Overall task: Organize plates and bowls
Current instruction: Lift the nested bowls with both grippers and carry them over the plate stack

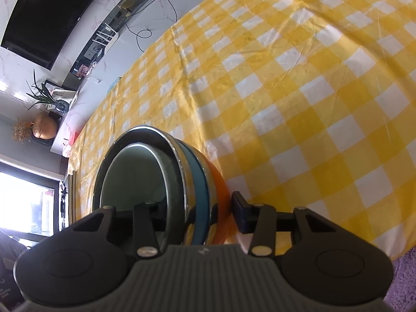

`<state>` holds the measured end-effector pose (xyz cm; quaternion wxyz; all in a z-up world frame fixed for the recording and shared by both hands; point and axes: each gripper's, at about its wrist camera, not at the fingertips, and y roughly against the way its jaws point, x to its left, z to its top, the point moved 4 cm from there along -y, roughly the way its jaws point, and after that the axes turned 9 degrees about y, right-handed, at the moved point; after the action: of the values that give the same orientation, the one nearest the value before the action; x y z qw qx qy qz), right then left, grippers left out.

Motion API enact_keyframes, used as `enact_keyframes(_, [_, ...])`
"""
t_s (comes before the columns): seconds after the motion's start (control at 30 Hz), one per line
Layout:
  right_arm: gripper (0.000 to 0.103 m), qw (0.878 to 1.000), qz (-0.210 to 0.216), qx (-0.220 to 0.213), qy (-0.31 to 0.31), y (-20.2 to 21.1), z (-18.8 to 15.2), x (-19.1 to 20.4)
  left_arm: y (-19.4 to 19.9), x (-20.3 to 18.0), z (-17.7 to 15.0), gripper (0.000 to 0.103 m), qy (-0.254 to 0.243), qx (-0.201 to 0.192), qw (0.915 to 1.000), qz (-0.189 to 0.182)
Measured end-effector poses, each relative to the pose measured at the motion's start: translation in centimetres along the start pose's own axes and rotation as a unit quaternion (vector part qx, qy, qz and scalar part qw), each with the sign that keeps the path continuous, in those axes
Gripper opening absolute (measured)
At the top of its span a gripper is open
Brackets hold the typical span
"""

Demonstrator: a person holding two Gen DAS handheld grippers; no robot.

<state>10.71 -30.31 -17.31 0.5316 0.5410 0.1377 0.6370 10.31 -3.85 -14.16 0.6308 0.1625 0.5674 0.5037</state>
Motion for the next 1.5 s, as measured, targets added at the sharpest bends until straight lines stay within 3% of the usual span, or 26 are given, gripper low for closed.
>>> enact_keyframes(0.33, [0.043,0.999,0.023,-0.014,0.022,1.7,-0.2,3.1,4.2,0.7,0.8,0.052,0.007,-0.031,0.9995,0.004])
enact_keyframes(0.8, [0.042,0.995,0.067,0.012,0.08,-0.5,-1.9,12.6,10.8,7.1,4.2,0.052,0.075,-0.095,0.9924,0.024])
enact_keyframes(1.07, [0.041,0.992,0.067,0.038,0.101,-3.4,-2.7,15.3,10.8,10.5,5.1,0.052,0.109,-0.096,0.9889,0.033])
enact_keyframes(1.5, [0.041,0.991,0.049,0.067,0.103,-6.1,-3.4,14.8,9.1,12.6,4.8,0.052,0.124,-0.073,0.9885,0.047])
